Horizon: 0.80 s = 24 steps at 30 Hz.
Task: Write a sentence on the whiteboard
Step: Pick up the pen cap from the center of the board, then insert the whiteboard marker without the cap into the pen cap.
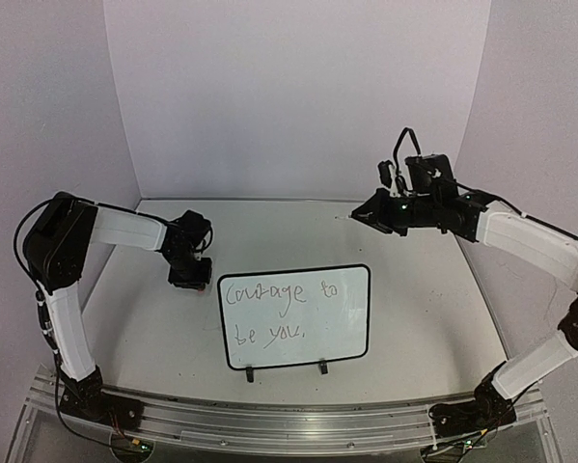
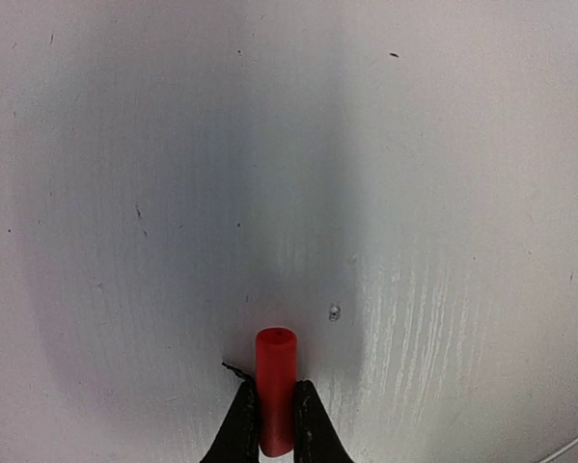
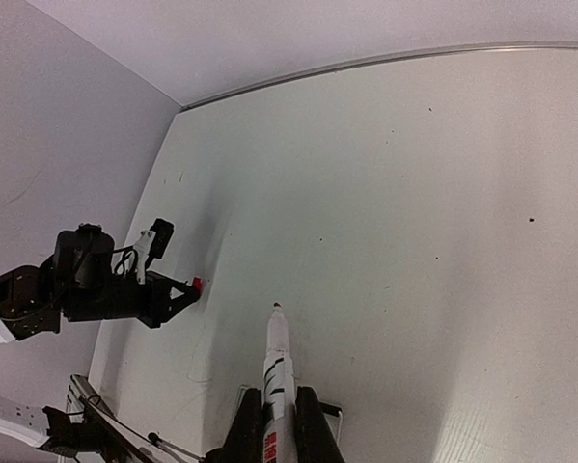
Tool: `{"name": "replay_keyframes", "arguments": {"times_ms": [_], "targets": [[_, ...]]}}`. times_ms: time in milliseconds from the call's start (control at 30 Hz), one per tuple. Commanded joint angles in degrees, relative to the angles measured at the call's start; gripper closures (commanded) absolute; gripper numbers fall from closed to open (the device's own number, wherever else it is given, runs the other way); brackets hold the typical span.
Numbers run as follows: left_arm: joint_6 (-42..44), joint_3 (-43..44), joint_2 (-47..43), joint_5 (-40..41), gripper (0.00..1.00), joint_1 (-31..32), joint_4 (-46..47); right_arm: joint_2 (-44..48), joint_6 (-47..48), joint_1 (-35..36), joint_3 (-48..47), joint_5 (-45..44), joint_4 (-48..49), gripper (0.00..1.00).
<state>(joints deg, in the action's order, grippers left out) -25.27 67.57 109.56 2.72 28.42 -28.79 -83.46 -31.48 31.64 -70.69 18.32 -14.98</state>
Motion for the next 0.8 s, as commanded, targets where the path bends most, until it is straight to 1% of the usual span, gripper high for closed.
{"name": "replay_keyframes", "arguments": {"times_ms": [0,167,300,433,533,600,667,767], "targets": [[1.1,-2.5,-2.0,0.1,1.0,-0.2,1.2,3.1,-0.8,-0.1,1.3,2.7,0.0,1.0],[5.6,-0.5,-8.7,1.7,1.0,-0.2,-0.2,5.6,0.1,-0.2,1.9,3.7,-0.3,1.0],[13.2,4.4,-15.3,1.8,1.0,-0.2,-1.9,6.7,2.0,-0.1,0.6,6.1,-0.7,1.0],[22.3,10.7,-19.8,-2.1,1.0,-0.2,-4.4,6.4,1.4,-0.2,-0.4,7.7,-1.6,1.0],[27.6,14.7,-22.2,-11.2,1.0,0.2,-5.8,5.1,0.2,-0.1,-1.3,12.1,-1.7,1.0],[31.4,15.2,-24.3,-16.2,1.0,1.3,-4.8,3.4,-1.0,-0.1,-2.7,17.4,-1.8,1.0],[34.7,15.1,-26.5,-23.1,1.0,2.7,-4.1,1.8,-2.8,-0.1,-3.9,23.4,-1.9,1.0],[36.9,13.9,-29.4,-32.3,1.0,4.7,-1.9,0.6,-4.7,0.1,-5.0,28.9,-1.9,1.0]]}}
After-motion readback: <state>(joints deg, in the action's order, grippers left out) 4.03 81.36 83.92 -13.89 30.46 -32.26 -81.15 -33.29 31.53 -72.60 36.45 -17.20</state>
